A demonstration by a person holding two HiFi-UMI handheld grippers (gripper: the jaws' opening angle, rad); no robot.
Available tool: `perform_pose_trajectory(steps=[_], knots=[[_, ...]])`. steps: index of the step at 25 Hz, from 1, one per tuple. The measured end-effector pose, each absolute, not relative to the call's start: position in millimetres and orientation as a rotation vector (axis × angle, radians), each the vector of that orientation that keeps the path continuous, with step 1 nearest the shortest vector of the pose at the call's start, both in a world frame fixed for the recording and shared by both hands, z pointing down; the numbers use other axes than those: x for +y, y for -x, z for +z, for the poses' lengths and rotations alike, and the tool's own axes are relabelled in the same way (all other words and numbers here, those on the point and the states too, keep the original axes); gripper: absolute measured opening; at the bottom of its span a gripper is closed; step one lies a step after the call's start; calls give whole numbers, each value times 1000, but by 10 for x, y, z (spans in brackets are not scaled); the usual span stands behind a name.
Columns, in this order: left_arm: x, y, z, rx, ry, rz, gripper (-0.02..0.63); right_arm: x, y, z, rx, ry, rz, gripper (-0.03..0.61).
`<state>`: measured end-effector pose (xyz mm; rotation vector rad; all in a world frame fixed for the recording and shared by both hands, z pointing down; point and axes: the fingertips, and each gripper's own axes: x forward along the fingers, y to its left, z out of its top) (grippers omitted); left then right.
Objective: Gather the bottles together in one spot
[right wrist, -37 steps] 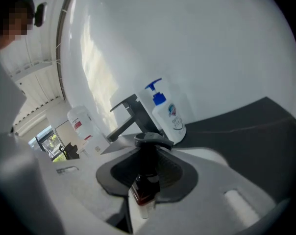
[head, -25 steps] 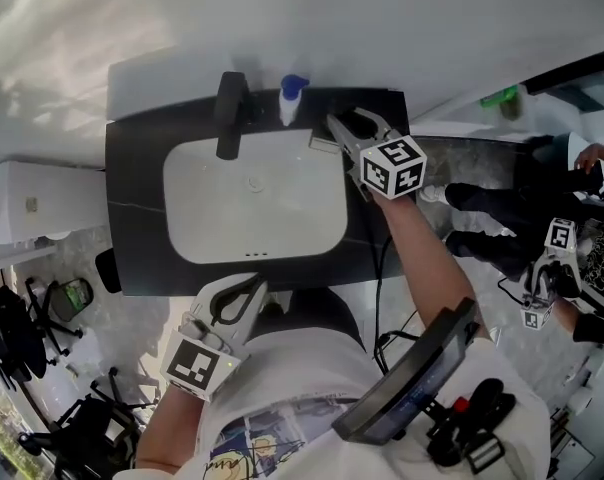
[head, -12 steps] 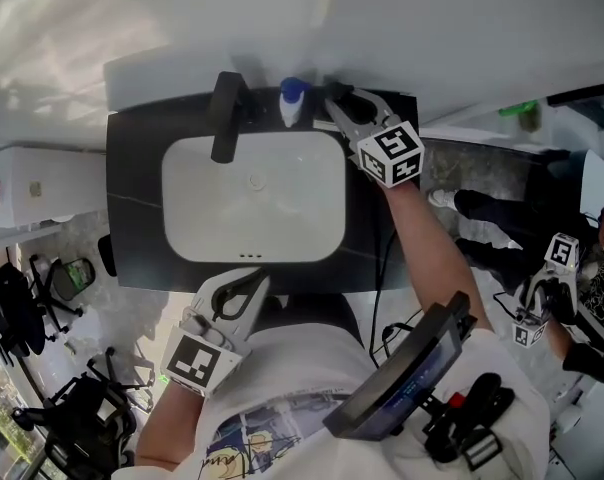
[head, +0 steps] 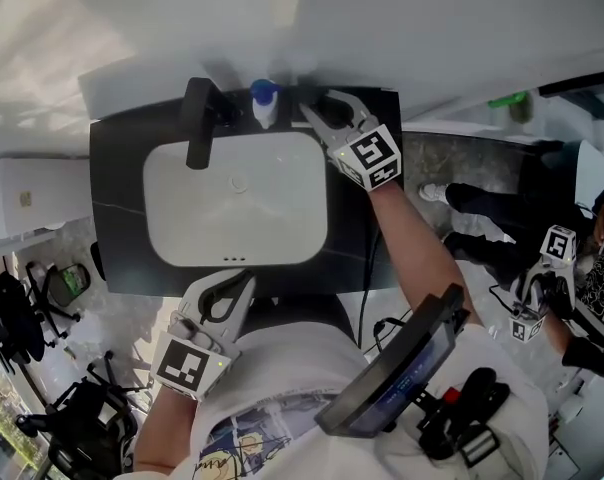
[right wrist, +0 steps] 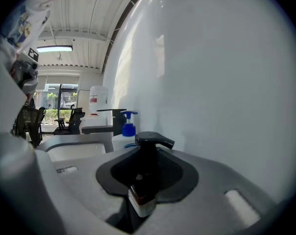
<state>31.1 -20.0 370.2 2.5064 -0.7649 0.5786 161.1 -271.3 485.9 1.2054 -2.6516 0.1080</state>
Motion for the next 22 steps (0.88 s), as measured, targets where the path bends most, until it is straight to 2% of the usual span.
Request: perform_pose_trajectory(steps=[3,7,11,22], knots=[[-196,-307,3698,-771,-2503,597,17,-2729,-1607,4869,-2646,-1211,106,91],[-172,-327,3677,-763,-2513,590,17,-2757,-1682,4884,-2610,-1272,150,180],[-161,-358,3674,-768,-2514,580,17,-2764,-1748,4900,-2591,-1300,173,216],[-146,-352,3587,-768,-2550,537,17,-2355,-2016,4905,-2482,-1437,238,225]])
